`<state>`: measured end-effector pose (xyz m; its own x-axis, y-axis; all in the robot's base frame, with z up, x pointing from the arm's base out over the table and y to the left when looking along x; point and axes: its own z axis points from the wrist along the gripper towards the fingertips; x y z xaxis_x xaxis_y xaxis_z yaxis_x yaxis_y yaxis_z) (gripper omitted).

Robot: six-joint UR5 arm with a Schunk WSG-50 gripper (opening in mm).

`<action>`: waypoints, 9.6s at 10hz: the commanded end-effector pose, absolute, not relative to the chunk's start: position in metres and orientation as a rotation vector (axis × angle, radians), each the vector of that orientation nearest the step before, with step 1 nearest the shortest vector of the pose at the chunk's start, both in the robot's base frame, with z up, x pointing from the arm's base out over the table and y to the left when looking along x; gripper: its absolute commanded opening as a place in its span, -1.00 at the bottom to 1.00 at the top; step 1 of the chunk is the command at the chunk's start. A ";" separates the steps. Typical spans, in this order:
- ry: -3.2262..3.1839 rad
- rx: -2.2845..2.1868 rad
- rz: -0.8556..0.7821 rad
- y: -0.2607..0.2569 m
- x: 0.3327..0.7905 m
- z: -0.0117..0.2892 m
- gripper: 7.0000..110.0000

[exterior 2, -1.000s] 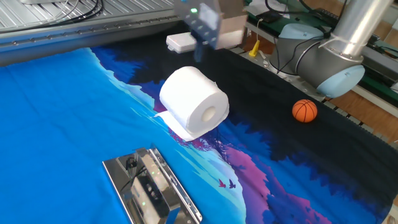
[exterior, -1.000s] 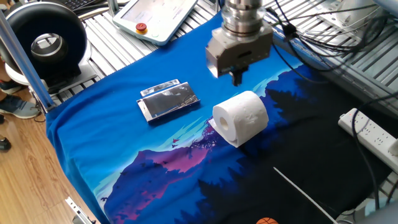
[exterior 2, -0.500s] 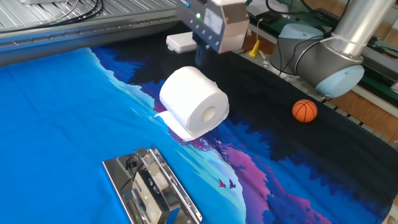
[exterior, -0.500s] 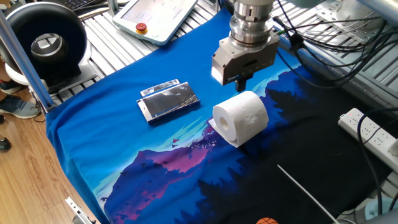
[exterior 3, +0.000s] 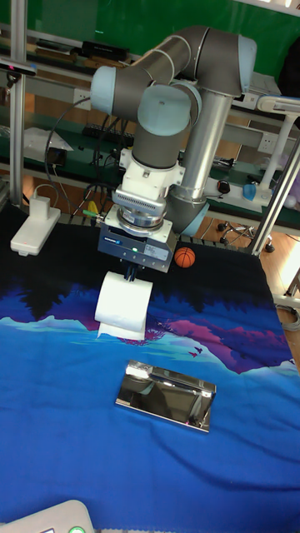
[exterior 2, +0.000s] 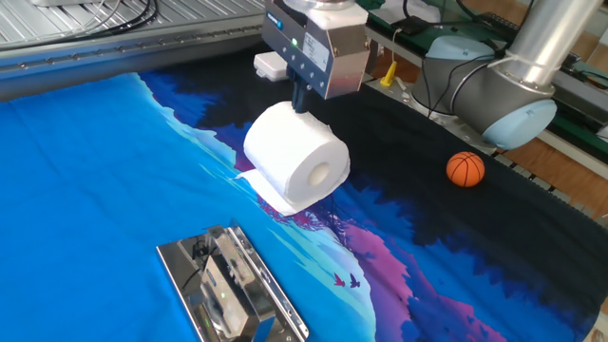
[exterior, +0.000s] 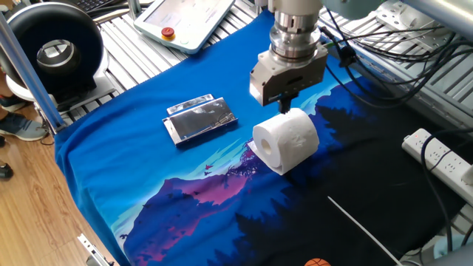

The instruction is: Put the toilet paper on its holder

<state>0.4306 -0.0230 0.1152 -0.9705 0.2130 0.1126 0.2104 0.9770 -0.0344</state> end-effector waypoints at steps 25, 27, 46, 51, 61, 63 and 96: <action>-3.066 -0.156 -0.116 -0.021 0.463 0.083 0.57; -3.116 -0.180 -0.108 -0.032 0.473 0.092 1.00; -3.013 -0.182 -0.092 -0.016 0.461 0.090 1.00; -2.990 -0.124 -0.024 -0.031 0.457 0.084 1.00; -2.979 -0.175 -0.104 -0.018 0.466 0.085 1.00; -2.962 -0.168 -0.084 -0.021 0.466 0.082 1.00; -2.862 -0.227 -0.077 -0.026 0.465 0.079 1.00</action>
